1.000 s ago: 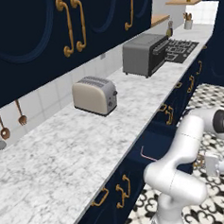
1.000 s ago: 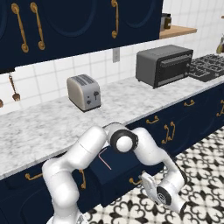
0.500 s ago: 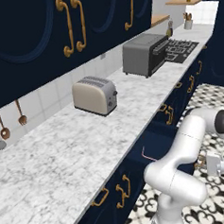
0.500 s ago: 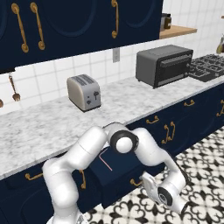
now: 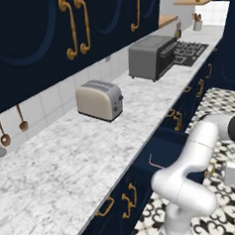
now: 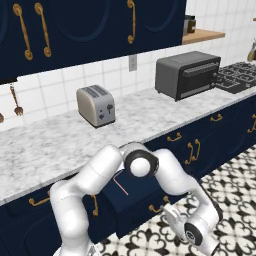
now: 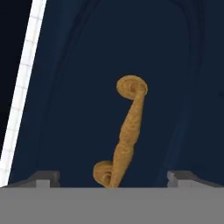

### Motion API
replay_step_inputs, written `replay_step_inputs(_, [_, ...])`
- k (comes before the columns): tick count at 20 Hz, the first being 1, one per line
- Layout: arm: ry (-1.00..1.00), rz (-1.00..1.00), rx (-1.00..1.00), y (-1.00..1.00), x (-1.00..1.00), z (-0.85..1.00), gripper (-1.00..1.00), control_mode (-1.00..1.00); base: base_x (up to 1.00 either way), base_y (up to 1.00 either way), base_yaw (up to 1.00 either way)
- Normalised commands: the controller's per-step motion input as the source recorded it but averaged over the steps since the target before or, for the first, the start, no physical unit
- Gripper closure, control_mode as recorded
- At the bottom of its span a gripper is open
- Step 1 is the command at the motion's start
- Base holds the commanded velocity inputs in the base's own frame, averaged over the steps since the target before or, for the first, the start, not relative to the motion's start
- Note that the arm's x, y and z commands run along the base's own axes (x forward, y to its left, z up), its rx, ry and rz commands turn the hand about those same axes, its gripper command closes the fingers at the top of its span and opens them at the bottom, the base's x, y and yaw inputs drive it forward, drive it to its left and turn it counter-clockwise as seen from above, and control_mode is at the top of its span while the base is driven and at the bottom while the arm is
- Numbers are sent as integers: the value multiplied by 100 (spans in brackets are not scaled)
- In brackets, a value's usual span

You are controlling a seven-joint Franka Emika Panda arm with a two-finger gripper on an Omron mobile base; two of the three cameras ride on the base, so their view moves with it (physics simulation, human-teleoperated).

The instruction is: Take a straw from the drawer in front and place it inside the glass cup on the dining counter.

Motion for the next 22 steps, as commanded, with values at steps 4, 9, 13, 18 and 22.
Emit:
replay_step_inputs(4, [24,-2,-9,0,-12,98,-100,-100,0,0,0])
replay_step_inputs(9, [17,-1,-14,33,0,100,-100,-100,0,0,0])
replay_step_inputs(13, [12,-3,-19,83,0,94,-100,-100,0,0,0])
replay_step_inputs(18, [34,-7,-29,78,0,96,-100,-100,0,0,0])
replay_step_inputs(22, [56,-2,-42,91,16,65,-100,-100,0,0,0])
